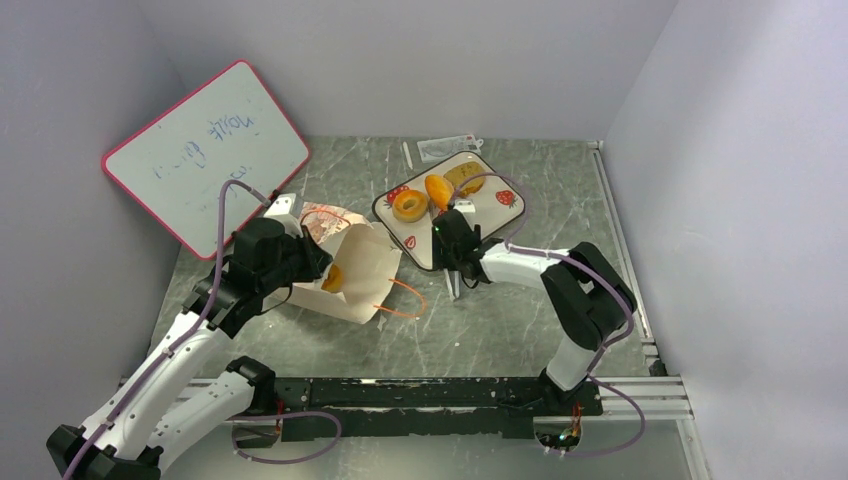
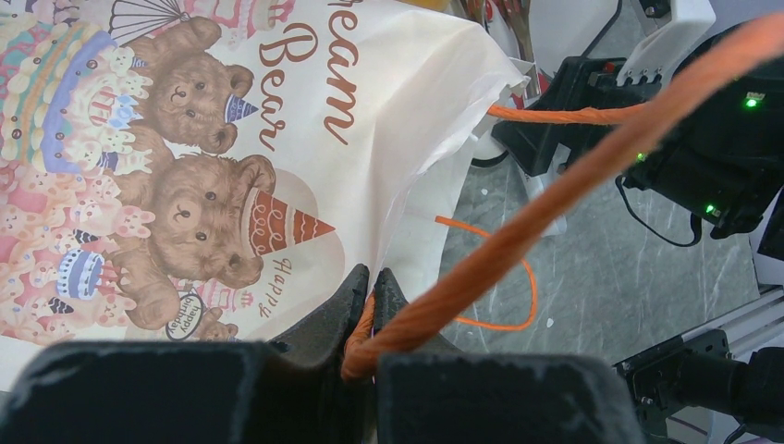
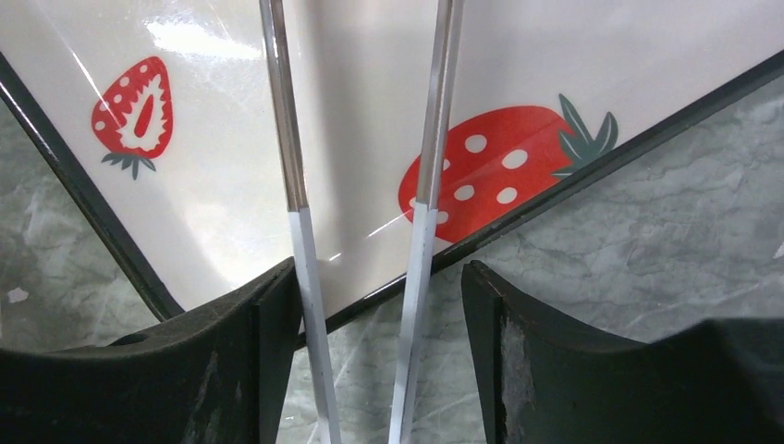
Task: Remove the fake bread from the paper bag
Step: Pick up the clamp from the container.
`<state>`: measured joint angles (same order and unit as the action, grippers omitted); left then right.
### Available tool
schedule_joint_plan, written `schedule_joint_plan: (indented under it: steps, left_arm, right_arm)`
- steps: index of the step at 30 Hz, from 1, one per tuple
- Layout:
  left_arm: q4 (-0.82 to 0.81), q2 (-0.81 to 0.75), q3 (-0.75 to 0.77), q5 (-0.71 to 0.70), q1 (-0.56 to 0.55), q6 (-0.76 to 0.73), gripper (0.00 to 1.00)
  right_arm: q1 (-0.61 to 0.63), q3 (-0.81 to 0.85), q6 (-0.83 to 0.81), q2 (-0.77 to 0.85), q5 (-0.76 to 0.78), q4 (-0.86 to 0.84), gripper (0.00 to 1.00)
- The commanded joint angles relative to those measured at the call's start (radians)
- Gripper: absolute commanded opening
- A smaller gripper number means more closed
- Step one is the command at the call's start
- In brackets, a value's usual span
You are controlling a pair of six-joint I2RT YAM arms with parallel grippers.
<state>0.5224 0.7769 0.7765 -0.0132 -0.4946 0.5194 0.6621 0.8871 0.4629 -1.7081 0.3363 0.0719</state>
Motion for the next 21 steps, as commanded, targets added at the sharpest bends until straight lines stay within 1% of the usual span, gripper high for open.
schedule_joint_plan:
  steps: [1, 3, 8, 11, 15, 21]
  left_arm:
    - [0.022, -0.016, 0.029, 0.016, -0.004, -0.004, 0.07]
    - [0.025, -0.019, 0.027, 0.015, -0.004, -0.002, 0.07]
    - [0.025, -0.023, 0.022, 0.012, -0.004, 0.006, 0.07]
    - [0.025, -0.021, 0.024, 0.010, -0.003, 0.007, 0.07]
    - [0.020, -0.025, 0.021, 0.005, -0.004, 0.008, 0.07]
    - [0.005, -0.036, -0.001, 0.004, -0.004, 0.010, 0.07]
  right_arm:
    - [0.016, -0.025, -0.016, 0.003, 0.102, -0.048, 0.64]
    - [0.017, -0.029, -0.021, 0.002, 0.105, -0.045, 0.56]
    - [0.024, -0.047, -0.012, 0.007, 0.099, -0.029, 0.44]
    - [0.025, -0.071, 0.004, 0.046, 0.085, -0.017, 0.41]
    - [0.025, -0.088, 0.021, 0.127, 0.068, 0.015, 0.39]
    - [0.025, -0.084, 0.037, 0.216, 0.025, 0.080, 0.38]
